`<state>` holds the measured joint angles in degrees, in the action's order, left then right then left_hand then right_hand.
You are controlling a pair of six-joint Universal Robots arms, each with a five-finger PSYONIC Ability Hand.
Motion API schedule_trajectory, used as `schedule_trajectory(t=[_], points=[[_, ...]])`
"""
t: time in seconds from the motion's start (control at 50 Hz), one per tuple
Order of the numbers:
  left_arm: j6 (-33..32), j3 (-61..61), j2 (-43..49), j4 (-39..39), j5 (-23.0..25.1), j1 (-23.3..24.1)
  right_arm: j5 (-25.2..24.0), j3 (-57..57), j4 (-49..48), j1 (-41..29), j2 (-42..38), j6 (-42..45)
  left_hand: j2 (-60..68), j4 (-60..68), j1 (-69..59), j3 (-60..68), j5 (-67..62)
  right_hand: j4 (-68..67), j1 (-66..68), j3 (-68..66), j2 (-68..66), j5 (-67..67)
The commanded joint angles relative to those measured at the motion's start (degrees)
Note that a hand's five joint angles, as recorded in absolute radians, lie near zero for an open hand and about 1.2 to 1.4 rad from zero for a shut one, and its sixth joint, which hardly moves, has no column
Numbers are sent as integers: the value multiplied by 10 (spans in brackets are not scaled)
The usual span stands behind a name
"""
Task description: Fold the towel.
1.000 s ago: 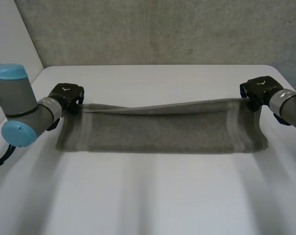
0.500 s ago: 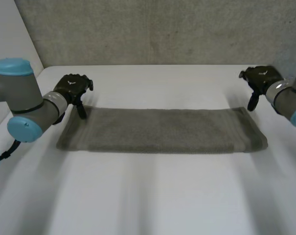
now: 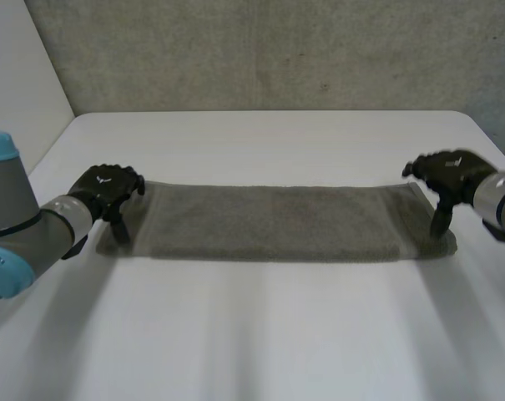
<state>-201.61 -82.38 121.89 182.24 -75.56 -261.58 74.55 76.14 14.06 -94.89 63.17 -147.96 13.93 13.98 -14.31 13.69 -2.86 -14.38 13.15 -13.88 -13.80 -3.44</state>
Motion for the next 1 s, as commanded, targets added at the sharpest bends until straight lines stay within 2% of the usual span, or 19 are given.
schedule_trajectory(t=[0.02,0.18,0.26,0.4,0.54,0.58,0.6,0.62,0.64,0.66,0.84,0.88,1.0], points=[[-15,-47,-21,19,2,-15,-18,108,-67,24,11,7,-24,-24,27,-21,13,-18,30,-23,-23,-27],[-14,-61,-38,19,4,-13,-21,139,-140,42,-12,12,-25,-26,29,-23,15,-147,159,-152,-153,-156],[-14,-65,-46,19,4,-13,-21,137,-160,47,-21,13,-27,-28,31,-25,16,-149,161,-154,-155,-158],[-13,-72,-53,19,5,-13,-18,125,-165,49,-53,14,-27,-28,31,-25,16,-174,186,-179,-180,-183],[-11,-78,-61,19,4,-13,-22,119,-165,49,-71,23,-29,-29,33,-26,18,-295,307,-300,-301,-304],[-11,-78,-62,19,4,-12,-20,118,-165,49,-75,25,-29,-29,33,-26,18,-339,351,-344,-345,-348],[-10,-79,-63,19,3,-11,-18,115,-165,49,-76,26,-29,-29,33,-26,18,-450,463,-456,-456,-460],[-10,-79,-63,19,3,-11,-18,115,-165,49,-76,26,-29,-29,33,-26,18,-452,464,-457,-457,-461],[-10,-79,-63,19,3,-9,-16,112,-165,51,-75,26,-30,-31,34,-28,20,-615,627,-620,-621,-624],[-9,-79,-64,19,3,-7,-15,110,-165,58,-69,22,-30,-31,34,-28,20,-656,668,-661,-662,-665],[-8,-89,-88,19,3,-6,-18,102,-161,148,-5,25,-36,-36,39,-33,25,-656,669,-661,-662,-666],[-8,-90,-94,19,3,-7,-18,72,-150,191,8,27,-36,-36,39,-33,25,-656,669,-661,-662,-666],[-8,-89,-109,18,3,-9,-14,-12,-90,206,7,45,-36,-36,39,-33,25,-656,669,-661,-662,-666]])
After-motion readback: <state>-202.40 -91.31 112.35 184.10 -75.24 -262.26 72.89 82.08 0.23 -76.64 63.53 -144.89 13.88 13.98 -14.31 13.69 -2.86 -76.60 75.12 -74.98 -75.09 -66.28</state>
